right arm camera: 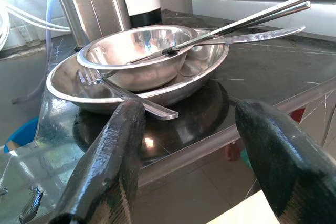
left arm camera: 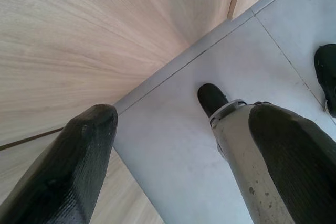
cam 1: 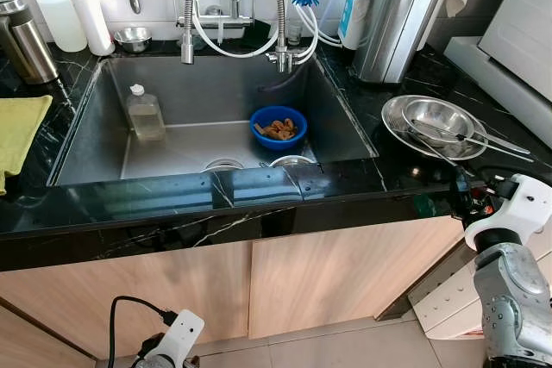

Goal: Kitchen organization

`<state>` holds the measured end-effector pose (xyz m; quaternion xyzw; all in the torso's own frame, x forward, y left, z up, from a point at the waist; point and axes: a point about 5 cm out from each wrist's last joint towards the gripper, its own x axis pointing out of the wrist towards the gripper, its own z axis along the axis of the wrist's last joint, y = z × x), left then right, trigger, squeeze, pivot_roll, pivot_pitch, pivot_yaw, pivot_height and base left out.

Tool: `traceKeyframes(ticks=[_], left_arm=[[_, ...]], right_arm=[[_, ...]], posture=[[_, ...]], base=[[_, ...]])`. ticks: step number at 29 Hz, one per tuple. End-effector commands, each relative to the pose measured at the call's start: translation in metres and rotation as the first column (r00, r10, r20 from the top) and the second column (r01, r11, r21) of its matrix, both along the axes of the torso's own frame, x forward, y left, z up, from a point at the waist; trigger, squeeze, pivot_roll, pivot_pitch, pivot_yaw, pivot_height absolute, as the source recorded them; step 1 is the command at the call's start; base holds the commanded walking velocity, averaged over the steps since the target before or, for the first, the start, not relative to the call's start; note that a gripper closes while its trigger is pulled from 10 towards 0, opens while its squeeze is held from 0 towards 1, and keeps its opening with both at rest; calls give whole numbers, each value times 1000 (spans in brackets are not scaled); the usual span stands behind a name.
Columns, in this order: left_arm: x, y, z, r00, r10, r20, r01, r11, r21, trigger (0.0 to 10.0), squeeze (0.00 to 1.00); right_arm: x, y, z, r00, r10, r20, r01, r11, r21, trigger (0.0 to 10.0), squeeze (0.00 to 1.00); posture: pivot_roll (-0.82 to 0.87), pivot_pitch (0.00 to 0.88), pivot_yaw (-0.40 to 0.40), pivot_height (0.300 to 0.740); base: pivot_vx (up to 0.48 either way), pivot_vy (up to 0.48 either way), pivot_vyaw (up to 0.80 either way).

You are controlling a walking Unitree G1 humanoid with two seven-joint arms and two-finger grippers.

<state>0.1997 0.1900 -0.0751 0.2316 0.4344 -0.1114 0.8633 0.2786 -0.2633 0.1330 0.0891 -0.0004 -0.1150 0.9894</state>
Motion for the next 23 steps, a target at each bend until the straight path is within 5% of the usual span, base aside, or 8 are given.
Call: traceKeyframes(ticks=[1, 23], left_arm=[[-1, -2, -1, 1000, -16, -5, 16, 1000, 6, 10000, 0], [0, -2, 0, 1000, -20, 0, 20, 1000, 14, 10000, 0]], right_arm=[[2, 0, -1, 1000, 1, -8, -1, 1000, 4, 10000, 0], [8, 6, 11, 999, 31, 13, -30, 999, -18, 10000, 0]], posture=[[119, 57, -85, 740], [118, 51, -88, 740]], base=[[0, 0, 0], [0, 0, 0]])
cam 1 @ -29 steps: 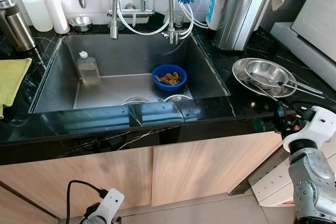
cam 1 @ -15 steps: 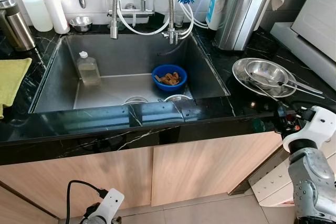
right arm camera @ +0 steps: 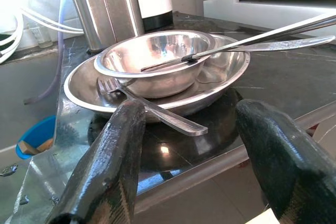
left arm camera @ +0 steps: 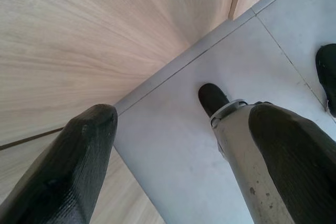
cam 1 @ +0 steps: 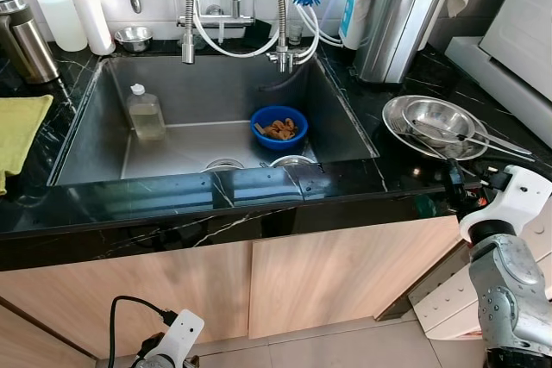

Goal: Kitchen organization

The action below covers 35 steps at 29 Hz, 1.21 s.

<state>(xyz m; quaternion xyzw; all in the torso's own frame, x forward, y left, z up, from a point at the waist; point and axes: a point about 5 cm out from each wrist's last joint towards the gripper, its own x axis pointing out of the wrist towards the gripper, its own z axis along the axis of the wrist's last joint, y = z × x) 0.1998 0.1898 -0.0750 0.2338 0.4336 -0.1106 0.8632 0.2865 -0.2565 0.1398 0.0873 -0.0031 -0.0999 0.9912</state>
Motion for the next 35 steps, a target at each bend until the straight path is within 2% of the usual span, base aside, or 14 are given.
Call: traceKeyframes(ticks=[1, 2, 3, 4, 5, 34, 35], left_arm=[[0, -2, 0, 1000, -19, -2, 19, 1000, 10, 10000, 0], [0, -2, 0, 1000, -19, -1, 19, 1000, 10, 10000, 0], [0, -2, 0, 1000, -20, -1, 20, 1000, 10, 10000, 0], [0, -2, 0, 1000, -20, -1, 20, 1000, 10, 10000, 0], [0, -2, 0, 1000, -20, 0, 20, 1000, 10, 10000, 0], [1, -2, 0, 1000, -21, 0, 21, 1000, 19, 10000, 0], [1, -2, 0, 1000, -21, 0, 21, 1000, 20, 10000, 0]], right_arm=[[0, -1, 4, 1000, 1, 6, -1, 1000, -13, 5412, 0], [0, -1, 4, 1000, 0, 7, 0, 1000, -12, 5412, 0], [0, -1, 4, 1000, -1, 7, 1, 1000, -12, 1843, 0], [0, -1, 4, 1000, -1, 7, 1, 1000, -12, 1843, 0], [0, -1, 4, 1000, -1, 6, 1, 1000, -11, 0, 0], [5, 4, 9, 1000, 21, 21, -21, 1000, -5, 0, 0], [5, 5, 9, 999, 26, 22, -26, 1000, -4, 3686, 0]], posture=[[118, 51, -88, 740], [119, 51, -88, 740], [119, 52, -89, 740], [119, 52, -89, 740], [120, 51, -90, 740], [120, 47, -87, 740], [121, 45, -88, 740]], base=[[0, 0, 0], [0, 0, 0], [0, 0, 0], [0, 0, 0], [0, 0, 0], [0, 0, 0], [0, 0, 0]])
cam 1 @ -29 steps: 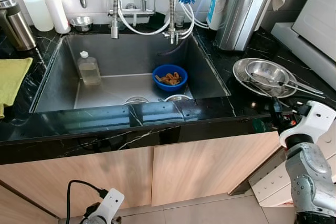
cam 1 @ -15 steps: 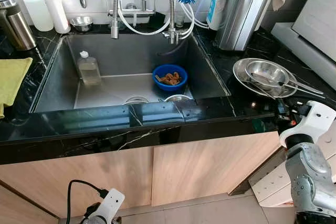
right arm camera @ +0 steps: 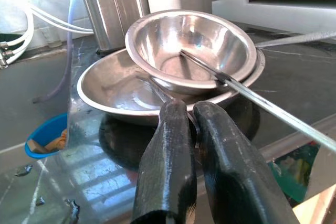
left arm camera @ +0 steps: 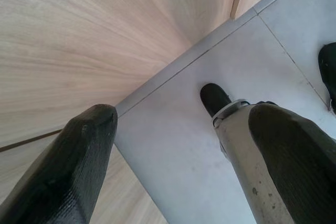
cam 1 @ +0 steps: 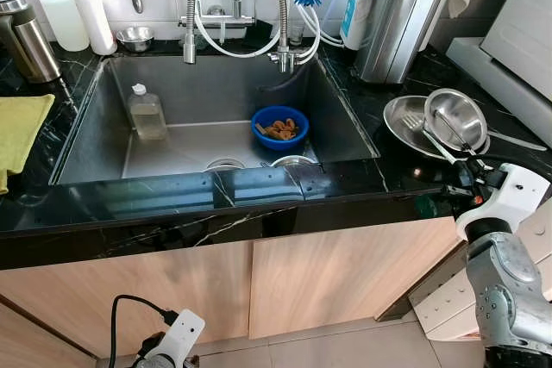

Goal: Kitchen organization

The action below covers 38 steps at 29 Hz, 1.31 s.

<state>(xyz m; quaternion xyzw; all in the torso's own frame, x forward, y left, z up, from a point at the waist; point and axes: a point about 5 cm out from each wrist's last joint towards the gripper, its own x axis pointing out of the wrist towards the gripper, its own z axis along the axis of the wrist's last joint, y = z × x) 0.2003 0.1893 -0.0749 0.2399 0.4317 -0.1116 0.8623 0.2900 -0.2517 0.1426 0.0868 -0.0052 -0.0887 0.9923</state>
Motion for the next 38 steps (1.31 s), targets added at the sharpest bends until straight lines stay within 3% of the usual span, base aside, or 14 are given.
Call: traceKeyframes(ticks=[1, 2, 3, 18, 38], left_arm=[[1, -1, 0, 1000, -13, -4, 13, 1000, 10, 10000, 0], [1, -1, 0, 1000, -14, -4, 14, 1000, 10, 10000, 0], [1, -1, 0, 1000, -14, -4, 14, 1000, 11, 10000, 0], [0, -1, 0, 1000, -17, -4, 17, 1000, 16, 10000, 0], [4, -4, 1, 1000, -11, 8, 11, 1000, 9, 10000, 0]], right_arm=[[2, 0, 7, 1000, 4, 16, -4, 1000, -2, 3686, 0], [2, 1, 7, 1000, 6, 15, -6, 1000, -2, 4627, 0], [3, 2, 6, 1000, 12, 11, -12, 1000, 0, 10000, 0], [7, 9, 13, 998, 49, 39, -50, 999, 16, 10000, 0], [8, 34, 40, 959, 243, 146, -241, 970, -32, 10000, 0]], posture=[[121, 45, -88, 740], [121, 43, -88, 740], [122, 42, -88, 740], [123, 42, -89, 740], [117, 50, -92, 740]], base=[[0, 0, 0], [0, 0, 0], [0, 0, 0], [0, 0, 0], [0, 0, 0]])
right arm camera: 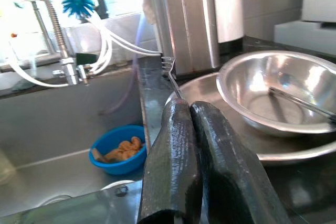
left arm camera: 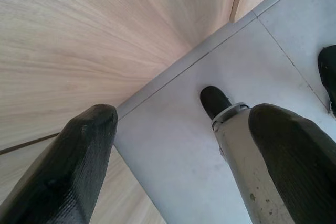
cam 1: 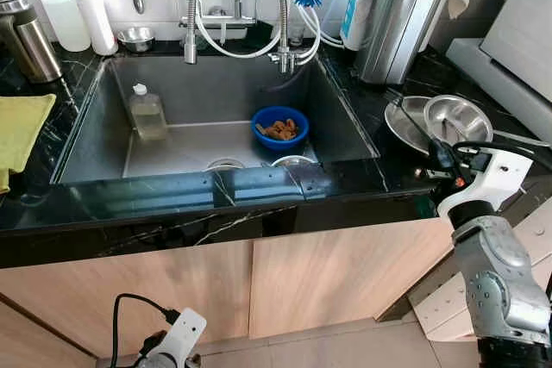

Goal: Kitchen organization

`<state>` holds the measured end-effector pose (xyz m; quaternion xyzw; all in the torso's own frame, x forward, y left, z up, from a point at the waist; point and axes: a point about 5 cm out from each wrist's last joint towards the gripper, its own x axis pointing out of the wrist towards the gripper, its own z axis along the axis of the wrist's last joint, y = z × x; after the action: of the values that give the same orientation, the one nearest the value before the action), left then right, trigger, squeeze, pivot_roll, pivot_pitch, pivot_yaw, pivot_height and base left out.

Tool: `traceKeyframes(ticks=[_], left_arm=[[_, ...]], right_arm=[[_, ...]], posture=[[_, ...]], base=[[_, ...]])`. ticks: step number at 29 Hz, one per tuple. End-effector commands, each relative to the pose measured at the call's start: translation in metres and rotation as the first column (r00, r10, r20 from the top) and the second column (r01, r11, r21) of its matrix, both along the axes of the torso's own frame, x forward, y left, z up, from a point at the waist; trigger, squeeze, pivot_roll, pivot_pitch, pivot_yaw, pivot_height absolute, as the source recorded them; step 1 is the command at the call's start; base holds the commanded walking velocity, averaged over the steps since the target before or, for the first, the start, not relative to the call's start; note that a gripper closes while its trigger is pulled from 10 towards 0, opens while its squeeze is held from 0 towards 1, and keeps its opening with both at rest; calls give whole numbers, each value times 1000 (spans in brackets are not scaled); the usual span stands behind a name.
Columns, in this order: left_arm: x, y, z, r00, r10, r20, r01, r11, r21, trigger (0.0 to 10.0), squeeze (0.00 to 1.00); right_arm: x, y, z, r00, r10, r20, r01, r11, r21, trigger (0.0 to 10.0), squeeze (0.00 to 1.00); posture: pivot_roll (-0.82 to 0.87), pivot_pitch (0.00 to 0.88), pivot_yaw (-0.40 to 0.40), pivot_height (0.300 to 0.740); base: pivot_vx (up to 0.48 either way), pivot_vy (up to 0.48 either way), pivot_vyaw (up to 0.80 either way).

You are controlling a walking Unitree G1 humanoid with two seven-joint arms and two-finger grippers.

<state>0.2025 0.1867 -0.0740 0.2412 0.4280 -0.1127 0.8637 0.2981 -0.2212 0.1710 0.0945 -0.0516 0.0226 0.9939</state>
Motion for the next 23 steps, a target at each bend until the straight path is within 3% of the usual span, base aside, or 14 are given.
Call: traceKeyframes(ticks=[1, 9, 14, 21, 23], left_arm=[[1, -1, 0, 1000, -6, 2, 6, 1000, 8, 10000, 0], [2, -1, 1, 1000, -3, 5, 3, 1000, 8, 10000, 0], [3, -2, 1, 1000, -4, 6, 3, 1000, 6, 10000, 0], [2, -2, 1, 1000, 1, 7, -1, 1000, 4, 10000, 0], [2, -2, 1, 1000, 2, 5, -2, 1000, 4, 10000, 0]], right_arm=[[0, 5, 13, 998, 45, 43, -44, 999, -26, 10000, 0], [5, 4, 11, 998, 66, -13, -67, 995, -78, 10000, 0], [15, 6, 12, 989, 137, -49, -142, 982, -122, 10000, 0], [30, 14, 9, 962, 238, -137, -265, 935, -236, 10000, 0], [38, 20, 4, 938, 294, -186, -336, 901, -273, 10000, 0]], posture=[[117, 50, -92, 740], [108, 54, -90, 740], [105, 53, -91, 740], [113, 45, -99, 740], [119, 42, -102, 740]], base=[[0, 0, 0], [0, 0, 0], [0, 0, 0], [0, 0, 0], [0, 0, 0]])
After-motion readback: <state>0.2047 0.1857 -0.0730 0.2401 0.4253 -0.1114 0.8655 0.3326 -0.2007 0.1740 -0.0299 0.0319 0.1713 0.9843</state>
